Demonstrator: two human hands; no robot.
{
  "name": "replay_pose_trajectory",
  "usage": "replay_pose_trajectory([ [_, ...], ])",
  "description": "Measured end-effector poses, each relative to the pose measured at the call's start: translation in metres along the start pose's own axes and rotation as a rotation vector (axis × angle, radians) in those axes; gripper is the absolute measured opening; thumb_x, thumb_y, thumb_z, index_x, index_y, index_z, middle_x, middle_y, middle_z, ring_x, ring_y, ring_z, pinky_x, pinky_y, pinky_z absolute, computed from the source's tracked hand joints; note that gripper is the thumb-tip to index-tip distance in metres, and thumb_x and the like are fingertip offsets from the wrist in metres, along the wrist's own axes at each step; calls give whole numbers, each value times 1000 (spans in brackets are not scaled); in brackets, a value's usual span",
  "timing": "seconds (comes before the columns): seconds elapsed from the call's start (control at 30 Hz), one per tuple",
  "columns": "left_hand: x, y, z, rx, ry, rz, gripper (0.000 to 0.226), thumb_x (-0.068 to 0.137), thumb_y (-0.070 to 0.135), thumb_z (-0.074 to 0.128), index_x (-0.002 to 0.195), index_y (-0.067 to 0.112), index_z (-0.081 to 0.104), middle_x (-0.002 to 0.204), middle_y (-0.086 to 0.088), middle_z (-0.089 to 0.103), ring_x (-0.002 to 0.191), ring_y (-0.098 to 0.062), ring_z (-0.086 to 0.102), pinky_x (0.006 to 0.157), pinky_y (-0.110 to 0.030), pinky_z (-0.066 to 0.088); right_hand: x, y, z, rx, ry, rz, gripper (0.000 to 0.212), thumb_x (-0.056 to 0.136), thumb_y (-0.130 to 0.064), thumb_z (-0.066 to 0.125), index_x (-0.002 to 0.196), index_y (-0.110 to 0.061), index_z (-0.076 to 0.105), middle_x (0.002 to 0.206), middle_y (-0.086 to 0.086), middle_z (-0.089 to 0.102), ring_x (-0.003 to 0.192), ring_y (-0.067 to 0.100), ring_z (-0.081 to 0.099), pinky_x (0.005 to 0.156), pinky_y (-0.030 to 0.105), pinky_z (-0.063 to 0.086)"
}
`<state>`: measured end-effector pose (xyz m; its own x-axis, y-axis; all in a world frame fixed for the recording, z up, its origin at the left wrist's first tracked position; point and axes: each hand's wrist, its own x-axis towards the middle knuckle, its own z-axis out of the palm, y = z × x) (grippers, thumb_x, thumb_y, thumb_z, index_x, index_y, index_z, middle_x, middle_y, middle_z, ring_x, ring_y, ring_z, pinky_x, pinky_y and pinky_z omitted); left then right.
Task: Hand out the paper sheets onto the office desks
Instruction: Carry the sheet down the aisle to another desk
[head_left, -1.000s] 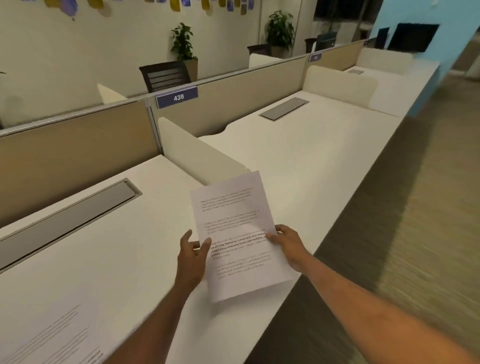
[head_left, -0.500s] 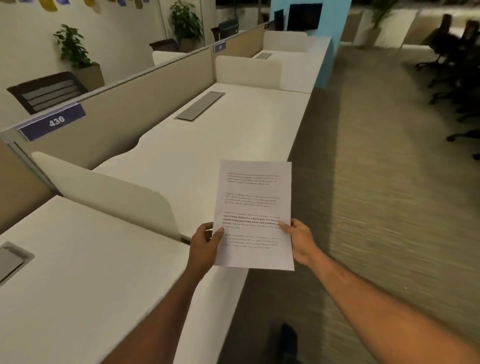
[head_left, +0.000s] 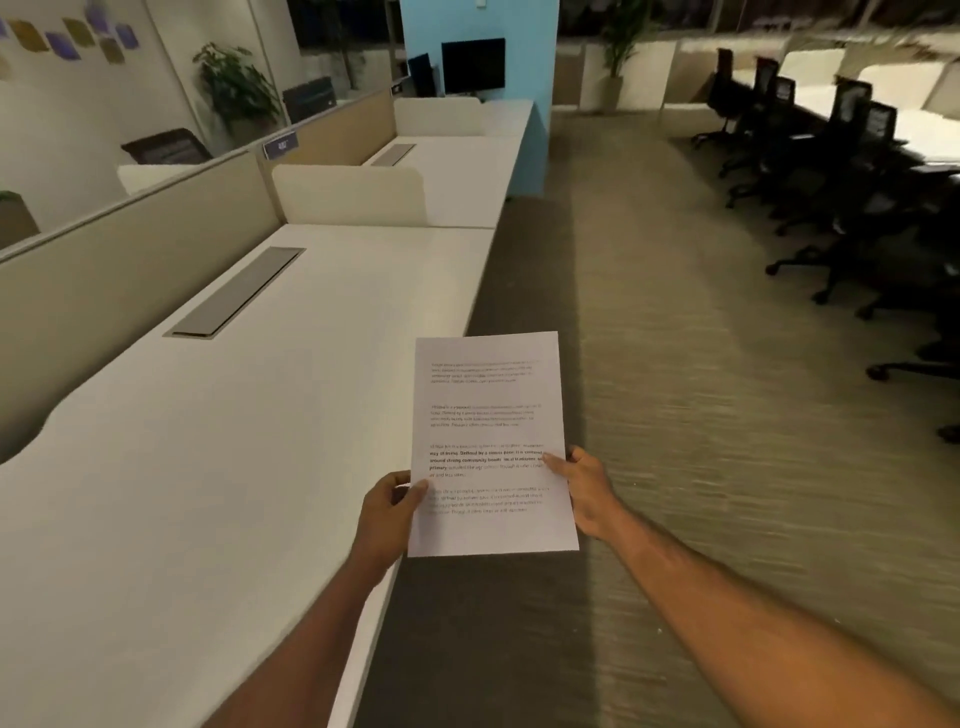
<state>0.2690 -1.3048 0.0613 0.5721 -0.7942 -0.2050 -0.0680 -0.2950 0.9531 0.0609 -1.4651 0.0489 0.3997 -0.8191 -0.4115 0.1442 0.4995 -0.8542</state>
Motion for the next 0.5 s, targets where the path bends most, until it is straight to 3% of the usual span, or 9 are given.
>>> replay_pose_trajectory([
  [0.13,55,19,43,1,-40,-5,21,96,33,58,111,19,60,109,4,69,94,-16,68,77,-32,56,49,-37,-26,17,28,-6,23,92,-4,61,115,-1,57,110,21,70,95,37,69,81,51,57],
  [0.3,137,37,87,9,-107,-10,20,95,33,59,108,18,62,108,5,71,93,-16,70,83,-38,58,114,-70,-48,45,80,-29,13,92,-3,61,105,-7,61,107,19,70,95,36,69,84,52,55],
  [0.5,271,61,139,25,-134,46,16,95,39,58,106,27,63,106,8,70,94,-19,69,82,-43,57,222,-109,-69,35,148,-54,20,91,-6,63,112,-5,61,108,19,71,100,37,69,87,54,55],
])
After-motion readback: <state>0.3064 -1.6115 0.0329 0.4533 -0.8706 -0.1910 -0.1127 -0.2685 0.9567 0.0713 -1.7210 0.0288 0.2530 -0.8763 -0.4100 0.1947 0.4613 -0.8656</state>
